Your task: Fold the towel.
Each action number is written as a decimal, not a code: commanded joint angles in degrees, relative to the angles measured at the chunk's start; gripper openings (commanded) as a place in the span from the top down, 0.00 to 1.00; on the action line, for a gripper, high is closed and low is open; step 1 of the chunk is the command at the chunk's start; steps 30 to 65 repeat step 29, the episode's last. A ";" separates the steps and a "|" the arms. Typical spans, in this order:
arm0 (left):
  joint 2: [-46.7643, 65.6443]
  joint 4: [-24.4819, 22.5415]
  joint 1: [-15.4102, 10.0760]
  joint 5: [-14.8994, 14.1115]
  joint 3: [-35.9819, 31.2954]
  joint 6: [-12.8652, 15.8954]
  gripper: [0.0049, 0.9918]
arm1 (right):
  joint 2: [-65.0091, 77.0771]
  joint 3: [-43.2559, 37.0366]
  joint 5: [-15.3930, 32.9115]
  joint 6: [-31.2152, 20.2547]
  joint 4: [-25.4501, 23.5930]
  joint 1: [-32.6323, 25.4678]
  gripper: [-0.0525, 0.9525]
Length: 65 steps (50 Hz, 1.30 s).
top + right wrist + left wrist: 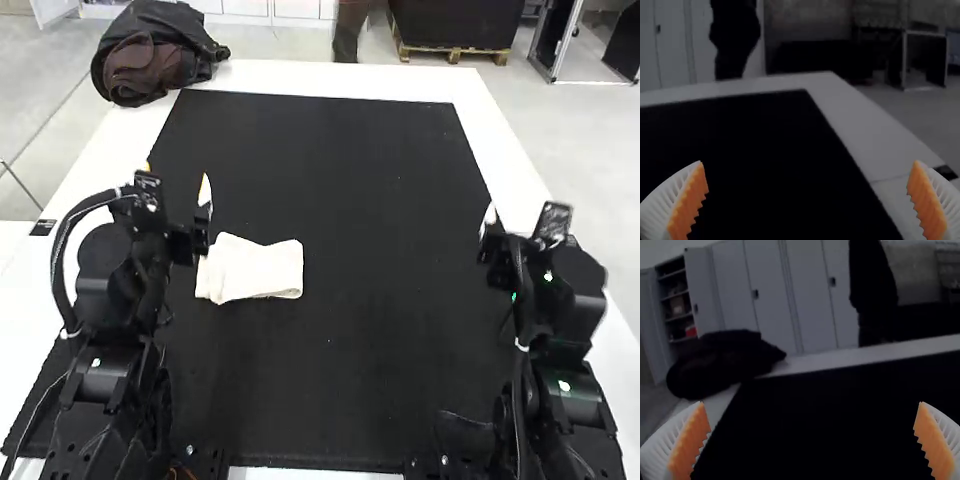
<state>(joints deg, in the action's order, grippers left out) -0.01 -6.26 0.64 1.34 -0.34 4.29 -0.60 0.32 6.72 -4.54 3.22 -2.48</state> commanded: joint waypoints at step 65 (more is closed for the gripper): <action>-0.25 5.30 0.06 0.33 0.25 0.36 0.03 | 0.43 -0.32 -7.86 -2.58 -3.40 -0.68 0.03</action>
